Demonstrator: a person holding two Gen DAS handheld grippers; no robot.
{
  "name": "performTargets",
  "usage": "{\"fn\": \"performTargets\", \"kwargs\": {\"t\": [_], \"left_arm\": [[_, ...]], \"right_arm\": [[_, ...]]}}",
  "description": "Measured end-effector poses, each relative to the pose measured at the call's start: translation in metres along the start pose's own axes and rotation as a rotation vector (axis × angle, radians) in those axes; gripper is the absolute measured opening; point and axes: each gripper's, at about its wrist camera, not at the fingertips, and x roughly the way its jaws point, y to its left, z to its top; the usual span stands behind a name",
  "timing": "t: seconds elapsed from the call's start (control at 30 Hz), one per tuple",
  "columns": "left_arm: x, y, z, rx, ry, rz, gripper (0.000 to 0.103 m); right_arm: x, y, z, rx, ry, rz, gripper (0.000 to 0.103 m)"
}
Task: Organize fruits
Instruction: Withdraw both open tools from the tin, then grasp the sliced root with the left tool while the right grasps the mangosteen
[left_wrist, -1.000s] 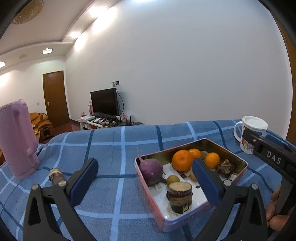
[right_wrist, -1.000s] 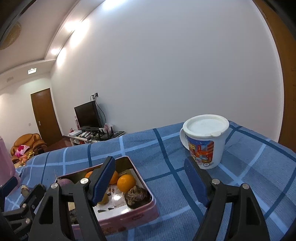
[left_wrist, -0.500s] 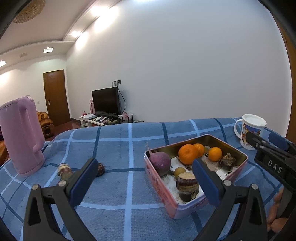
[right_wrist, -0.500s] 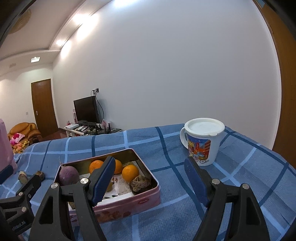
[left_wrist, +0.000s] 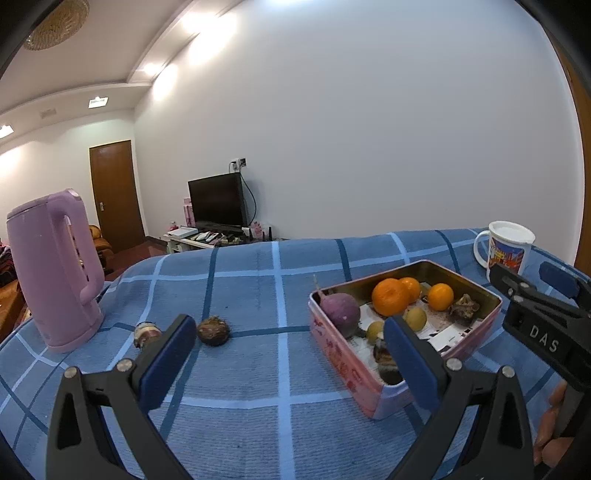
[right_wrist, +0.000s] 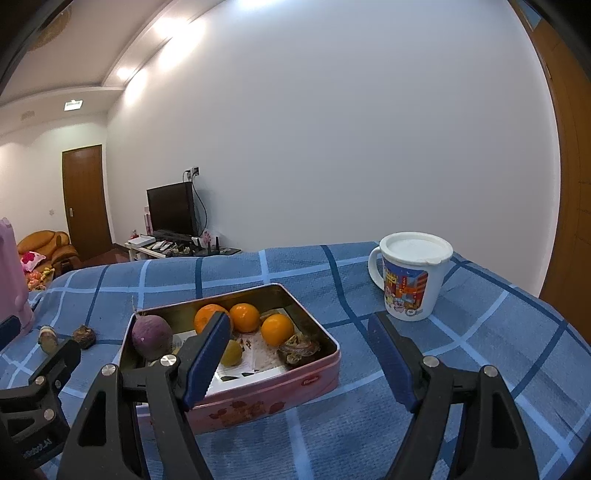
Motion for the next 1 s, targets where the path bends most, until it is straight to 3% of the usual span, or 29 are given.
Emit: {"fn": "performTargets", "kwargs": {"t": [0.43,1.0], "left_arm": [[0.003,0.033,-0.003,0.006,0.015,0.059,0.103],[0.013,0.105,-0.007,-0.033,0.039,0.172,0.103]], "right_arm": [[-0.003,0.040,-0.004,-0.027,0.022,0.043,0.078],[0.001,0.119,-0.007,-0.065,0.066,0.136,0.078]]}}
